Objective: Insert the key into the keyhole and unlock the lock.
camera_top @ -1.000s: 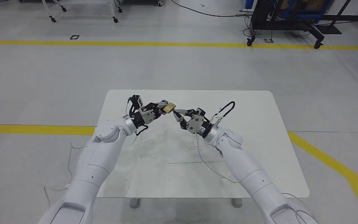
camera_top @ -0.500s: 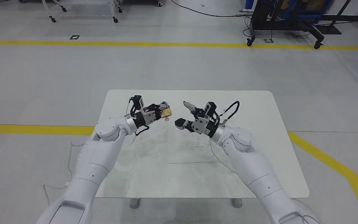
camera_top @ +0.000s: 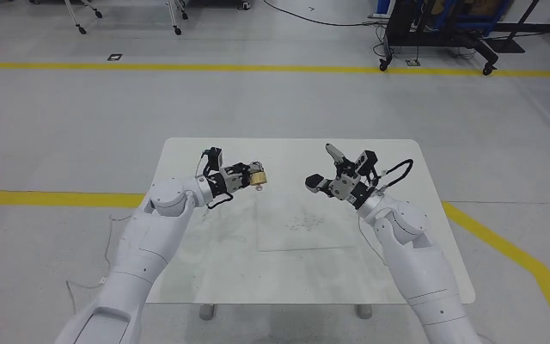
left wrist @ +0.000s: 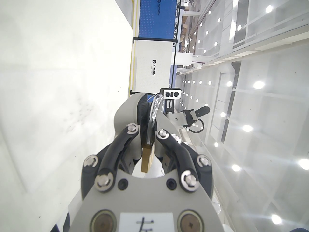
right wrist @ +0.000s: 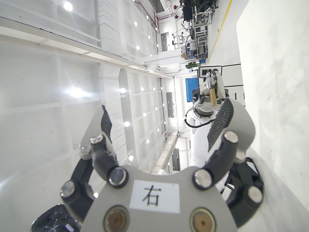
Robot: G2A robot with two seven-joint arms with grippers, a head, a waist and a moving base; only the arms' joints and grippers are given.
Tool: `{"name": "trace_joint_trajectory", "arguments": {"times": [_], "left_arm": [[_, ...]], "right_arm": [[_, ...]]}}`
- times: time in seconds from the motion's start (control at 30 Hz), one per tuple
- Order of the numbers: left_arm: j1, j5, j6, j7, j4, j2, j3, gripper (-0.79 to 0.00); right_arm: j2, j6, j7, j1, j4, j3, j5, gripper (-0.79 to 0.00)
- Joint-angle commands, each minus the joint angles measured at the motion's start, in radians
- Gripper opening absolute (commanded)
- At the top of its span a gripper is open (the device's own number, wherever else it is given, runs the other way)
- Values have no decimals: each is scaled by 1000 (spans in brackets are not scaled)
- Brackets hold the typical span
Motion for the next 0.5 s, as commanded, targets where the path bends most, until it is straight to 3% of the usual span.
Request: {"name": "trace_joint_trajectory", "arguments": {"times": [0.0,0.1,0.23,0.47], "left_arm": [[10,119,-3,39,-45,3,32,-785],[19,323,44,75,-121,10,90,-785],[36,416,132,81,-188,9,141,-785],[36,536,276,163,-199,-14,246,-785]], "right_arm": [[0,0,0,0,0,0,0,0],[0,0,0,0,0,0,0,0],[0,0,0,0,0,0,0,0],[0,0,0,0,0,0,0,0]]}}
